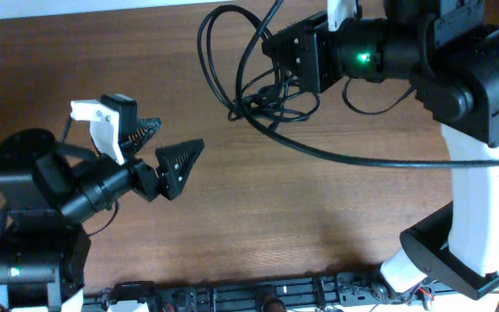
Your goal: Untangle cables
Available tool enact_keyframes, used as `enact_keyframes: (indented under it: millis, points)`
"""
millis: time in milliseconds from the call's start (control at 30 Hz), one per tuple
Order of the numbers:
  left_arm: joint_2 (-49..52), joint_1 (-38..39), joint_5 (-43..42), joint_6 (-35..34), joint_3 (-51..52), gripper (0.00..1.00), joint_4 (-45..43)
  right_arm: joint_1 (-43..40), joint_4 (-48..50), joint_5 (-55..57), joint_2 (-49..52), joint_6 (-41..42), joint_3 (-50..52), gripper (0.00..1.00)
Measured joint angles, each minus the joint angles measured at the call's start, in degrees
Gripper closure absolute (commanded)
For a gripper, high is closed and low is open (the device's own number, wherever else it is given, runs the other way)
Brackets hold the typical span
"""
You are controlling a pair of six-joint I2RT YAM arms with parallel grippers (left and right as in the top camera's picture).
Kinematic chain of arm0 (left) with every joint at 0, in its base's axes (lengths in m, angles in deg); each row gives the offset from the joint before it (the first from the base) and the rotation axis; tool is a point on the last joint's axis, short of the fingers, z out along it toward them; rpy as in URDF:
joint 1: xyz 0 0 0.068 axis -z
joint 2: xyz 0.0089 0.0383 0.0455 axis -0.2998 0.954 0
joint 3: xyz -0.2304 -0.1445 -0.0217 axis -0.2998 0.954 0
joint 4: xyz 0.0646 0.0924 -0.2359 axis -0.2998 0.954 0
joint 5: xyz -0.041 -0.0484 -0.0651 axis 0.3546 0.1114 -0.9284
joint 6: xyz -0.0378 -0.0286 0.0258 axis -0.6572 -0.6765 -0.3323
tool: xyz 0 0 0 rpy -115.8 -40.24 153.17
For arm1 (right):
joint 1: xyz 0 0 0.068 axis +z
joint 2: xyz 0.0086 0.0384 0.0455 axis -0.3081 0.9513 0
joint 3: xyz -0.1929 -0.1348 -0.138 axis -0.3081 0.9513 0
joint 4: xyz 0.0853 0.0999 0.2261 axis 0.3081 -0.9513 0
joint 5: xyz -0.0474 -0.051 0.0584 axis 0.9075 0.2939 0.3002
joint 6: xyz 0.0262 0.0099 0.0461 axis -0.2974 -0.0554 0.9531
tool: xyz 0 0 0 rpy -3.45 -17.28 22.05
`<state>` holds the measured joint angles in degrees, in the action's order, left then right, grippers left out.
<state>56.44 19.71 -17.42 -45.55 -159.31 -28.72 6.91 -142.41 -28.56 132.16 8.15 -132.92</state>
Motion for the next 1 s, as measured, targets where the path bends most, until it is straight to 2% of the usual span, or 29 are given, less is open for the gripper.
enact_keyframes:
  millis: [300, 333, 400, 433, 500, 533, 600, 633, 700, 733, 800, 833, 1000]
  points:
    - [1.9, 0.0, -2.1, -2.8, 0.0, 0.00, -3.0, 0.0, 0.0, -7.4, -0.4, 1.3, 0.0, 0.96]
    - [1.9, 0.0, -2.2, -2.9, 0.0, 0.05, -3.4, 0.0, 0.0, -8.4, -0.4, 1.5, 0.0, 0.96]
    - [2.0, 0.0, -2.3, -3.1, 0.0, 0.37, -4.9, 0.0, 0.0, -10.8, -0.4, 1.6, 0.0, 0.96]
    - [2.1, 0.0, -2.3, -3.3, 0.0, 0.43, -6.1, 0.0, 0.0, -12.2, -0.4, 1.6, 0.0, 0.96]
    - [2.6, 0.0, -2.5, -3.5, 0.0, 0.45, -10.7, 0.0, -0.3, -13.8, -0.4, 1.7, 0.0, 0.96]
    - [2.8, 0.0, -2.5, -3.5, 0.0, 0.49, -12.3, 0.0, -0.7, -14.2, -0.4, 1.7, 0.0, 0.96]
    - [3.5, 0.0, -2.4, -3.8, 0.0, 0.72, -15.2, 0.0, -1.2, -15.0, -0.4, 1.7, 0.0, 0.96]
    - [4.1, 0.0, -2.5, -4.5, 0.0, 0.75, -15.5, 0.0, -1.5, -15.3, -0.4, 1.7, 0.0, 0.96]
    - [5.0, 0.0, -2.5, -4.8, 0.0, 0.70, -15.4, 0.2, -1.7, -15.5, -0.4, 1.7, 0.0, 0.96]
    - [5.5, 0.0, -2.6, -5.0, 0.0, 0.71, -15.2, 0.5, -1.7, -15.5, -0.4, 1.7, 0.0, 0.96]
    - [6.7, 0.0, -3.0, -5.2, 0.0, 0.84, -14.5, 1.6, -1.7, -15.5, -0.4, 1.7, 0.0, 0.96]
    - [7.2, 0.0, -3.3, -5.6, 0.0, 0.87, -14.5, 2.1, -1.7, -15.5, -0.4, 1.7, 0.0, 0.96]
    - [8.9, 0.0, -5.2, -5.9, 0.0, 0.87, -14.6, 3.3, -1.8, -14.1, -0.4, 1.7, 0.0, 0.96]
